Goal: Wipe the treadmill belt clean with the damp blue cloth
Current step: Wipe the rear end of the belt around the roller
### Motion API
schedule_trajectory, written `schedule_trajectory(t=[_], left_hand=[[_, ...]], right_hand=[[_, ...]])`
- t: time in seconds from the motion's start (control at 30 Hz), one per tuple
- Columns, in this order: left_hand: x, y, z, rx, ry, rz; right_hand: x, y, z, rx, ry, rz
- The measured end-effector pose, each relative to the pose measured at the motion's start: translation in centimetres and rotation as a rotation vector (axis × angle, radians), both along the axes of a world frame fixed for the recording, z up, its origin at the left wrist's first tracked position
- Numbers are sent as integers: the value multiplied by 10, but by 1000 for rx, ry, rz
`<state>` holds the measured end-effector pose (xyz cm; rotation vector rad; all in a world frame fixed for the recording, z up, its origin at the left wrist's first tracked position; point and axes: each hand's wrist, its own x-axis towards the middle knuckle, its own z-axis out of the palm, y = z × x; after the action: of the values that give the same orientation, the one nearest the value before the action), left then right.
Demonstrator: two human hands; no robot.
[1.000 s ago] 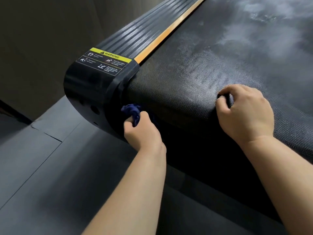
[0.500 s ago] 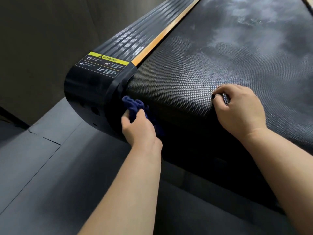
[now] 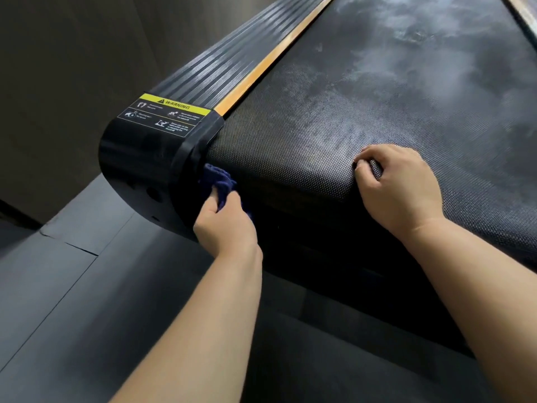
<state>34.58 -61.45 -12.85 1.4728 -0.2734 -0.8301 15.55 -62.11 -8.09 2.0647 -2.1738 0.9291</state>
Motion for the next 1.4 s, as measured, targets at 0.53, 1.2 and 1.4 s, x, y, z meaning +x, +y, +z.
schedule_trajectory(t=[0.53, 1.2, 1.4], left_hand=[[-55, 68, 7, -262, -74, -340], [-84, -12, 130, -285, -84, -1381], [-59, -63, 165, -222, -425, -1297]], right_hand=[[-31, 29, 14, -116, -729, -104], [-67, 45, 58, 114, -1321, 125], [-87, 25, 89, -18, -1097, -123]])
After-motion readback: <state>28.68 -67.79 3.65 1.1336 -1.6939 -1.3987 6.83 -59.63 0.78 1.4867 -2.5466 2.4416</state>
